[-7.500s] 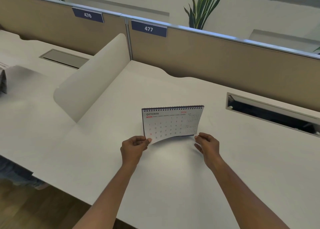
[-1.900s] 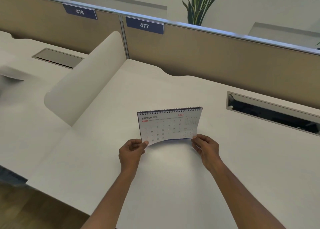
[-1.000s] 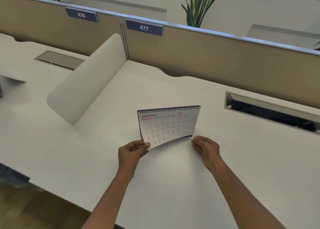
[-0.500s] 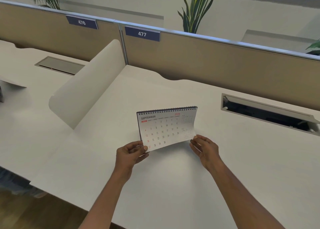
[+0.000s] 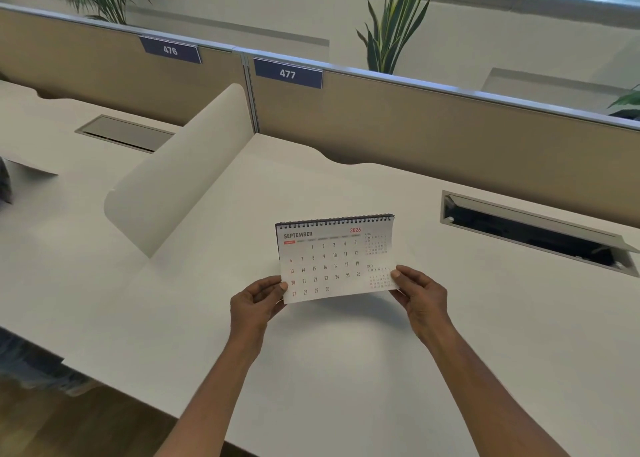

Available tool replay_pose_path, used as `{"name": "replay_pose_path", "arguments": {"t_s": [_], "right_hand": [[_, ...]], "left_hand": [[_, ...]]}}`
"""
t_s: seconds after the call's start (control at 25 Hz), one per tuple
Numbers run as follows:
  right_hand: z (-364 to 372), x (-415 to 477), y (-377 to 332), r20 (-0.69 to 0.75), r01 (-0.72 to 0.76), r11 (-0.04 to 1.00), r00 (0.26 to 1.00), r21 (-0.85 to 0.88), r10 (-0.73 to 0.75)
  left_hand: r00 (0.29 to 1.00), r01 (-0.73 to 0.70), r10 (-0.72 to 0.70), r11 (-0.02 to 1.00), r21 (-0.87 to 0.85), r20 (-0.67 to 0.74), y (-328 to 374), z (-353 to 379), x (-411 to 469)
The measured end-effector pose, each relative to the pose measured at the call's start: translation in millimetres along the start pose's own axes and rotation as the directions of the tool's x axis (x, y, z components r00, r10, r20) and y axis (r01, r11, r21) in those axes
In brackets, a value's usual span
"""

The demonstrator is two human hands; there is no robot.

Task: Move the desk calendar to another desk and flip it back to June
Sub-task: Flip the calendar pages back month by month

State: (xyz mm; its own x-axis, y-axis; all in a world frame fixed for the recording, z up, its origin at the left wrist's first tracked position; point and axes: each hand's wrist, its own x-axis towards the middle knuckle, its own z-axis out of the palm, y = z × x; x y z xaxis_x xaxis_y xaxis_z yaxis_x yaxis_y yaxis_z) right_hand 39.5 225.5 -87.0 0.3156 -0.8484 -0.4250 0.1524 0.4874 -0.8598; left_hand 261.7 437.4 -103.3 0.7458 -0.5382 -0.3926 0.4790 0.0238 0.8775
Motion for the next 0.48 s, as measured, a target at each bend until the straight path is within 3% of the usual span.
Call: {"name": "replay_pose_path", "arguments": {"t_s": [0.2,0.32,0.48], "right_hand": [[-6.7,-4.5,-7.9,0.127,-0.037,0.997,0.991,0.061,0.029],[-6.7,-9.6,-16.0,0.223,-0.147,0.985,0.967,0.089,0.124],[4.0,-13.5,-28.5,0.255,-0.161,0.983,0.957,0.087,0.135]], "left_hand": [[0.999,0.002,-0.001,1.0,-0.017,0.036,3.7,-0.4,-3.9],[0.995,0.089,-0.084,0.988,-0.127,0.047,12.0,0.5,-2.7],[0.985,0.147,-0.131,0.978,-0.147,0.111,23.7,5.1,-0.2]]}}
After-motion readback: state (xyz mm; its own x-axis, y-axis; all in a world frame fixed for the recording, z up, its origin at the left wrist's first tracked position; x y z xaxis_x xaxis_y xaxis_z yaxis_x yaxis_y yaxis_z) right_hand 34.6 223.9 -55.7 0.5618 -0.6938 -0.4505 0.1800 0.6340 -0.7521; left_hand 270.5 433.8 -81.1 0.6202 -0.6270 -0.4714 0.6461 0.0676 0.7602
